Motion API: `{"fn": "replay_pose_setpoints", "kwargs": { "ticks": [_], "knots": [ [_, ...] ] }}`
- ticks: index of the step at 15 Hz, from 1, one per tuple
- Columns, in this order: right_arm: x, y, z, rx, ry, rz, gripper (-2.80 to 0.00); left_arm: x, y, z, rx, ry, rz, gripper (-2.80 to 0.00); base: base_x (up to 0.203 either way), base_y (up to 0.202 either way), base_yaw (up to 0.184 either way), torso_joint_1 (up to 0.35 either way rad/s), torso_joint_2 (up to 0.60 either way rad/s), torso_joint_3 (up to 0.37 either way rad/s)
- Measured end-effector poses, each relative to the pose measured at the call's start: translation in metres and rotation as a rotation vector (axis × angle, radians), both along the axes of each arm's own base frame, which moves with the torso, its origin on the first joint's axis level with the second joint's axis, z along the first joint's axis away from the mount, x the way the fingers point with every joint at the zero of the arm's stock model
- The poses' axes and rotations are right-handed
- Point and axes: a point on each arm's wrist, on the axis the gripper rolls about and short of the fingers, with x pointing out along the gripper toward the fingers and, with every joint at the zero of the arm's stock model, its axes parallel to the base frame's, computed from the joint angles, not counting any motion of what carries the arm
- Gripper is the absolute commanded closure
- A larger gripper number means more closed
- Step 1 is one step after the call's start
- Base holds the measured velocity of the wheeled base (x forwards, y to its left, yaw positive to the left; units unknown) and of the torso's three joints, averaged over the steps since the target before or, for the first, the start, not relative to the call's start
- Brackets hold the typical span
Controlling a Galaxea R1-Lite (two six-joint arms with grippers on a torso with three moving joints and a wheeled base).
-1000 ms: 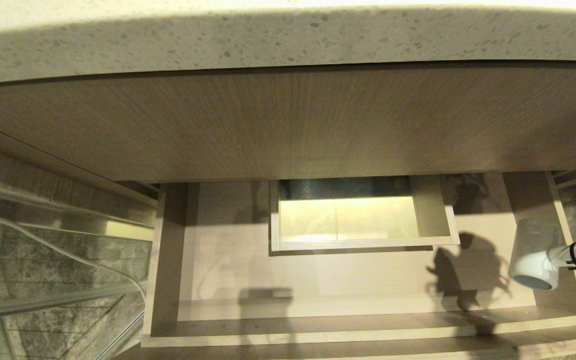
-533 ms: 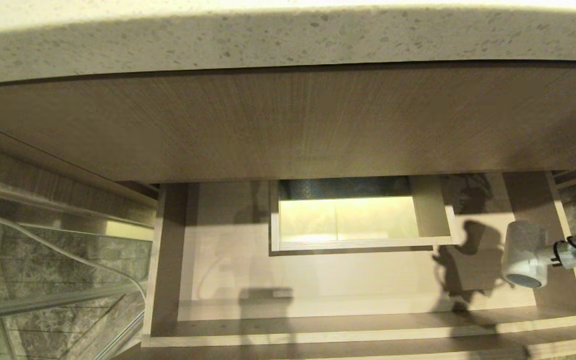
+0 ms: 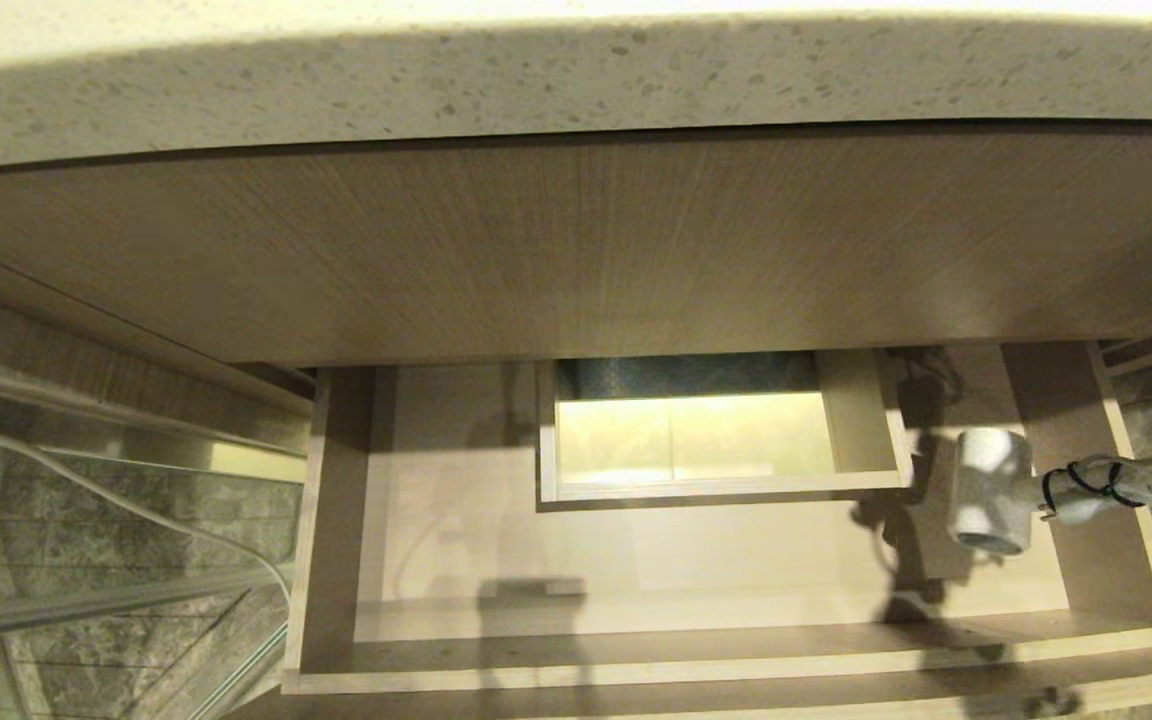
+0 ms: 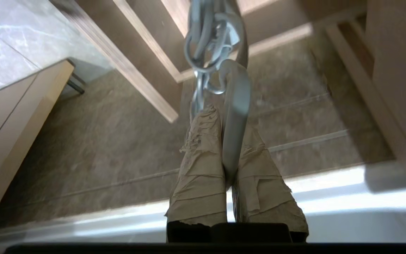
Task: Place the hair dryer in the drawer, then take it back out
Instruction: Put it into the drawer
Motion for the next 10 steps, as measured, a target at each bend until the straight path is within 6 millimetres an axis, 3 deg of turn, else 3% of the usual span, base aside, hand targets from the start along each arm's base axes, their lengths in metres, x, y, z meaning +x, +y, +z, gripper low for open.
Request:
{"fn": "replay_pose_setpoints", "kwargs": {
  "ticks": [10],
  "knots": [
    [0.038,0.009,-0.004,0.03,0.026,0.122,0.0,0.0,0.0,0.0,0.0,0.0,0.0,0.0,0.0,0.0,0.0,0.0,0.0,0.0]
  ]
}}
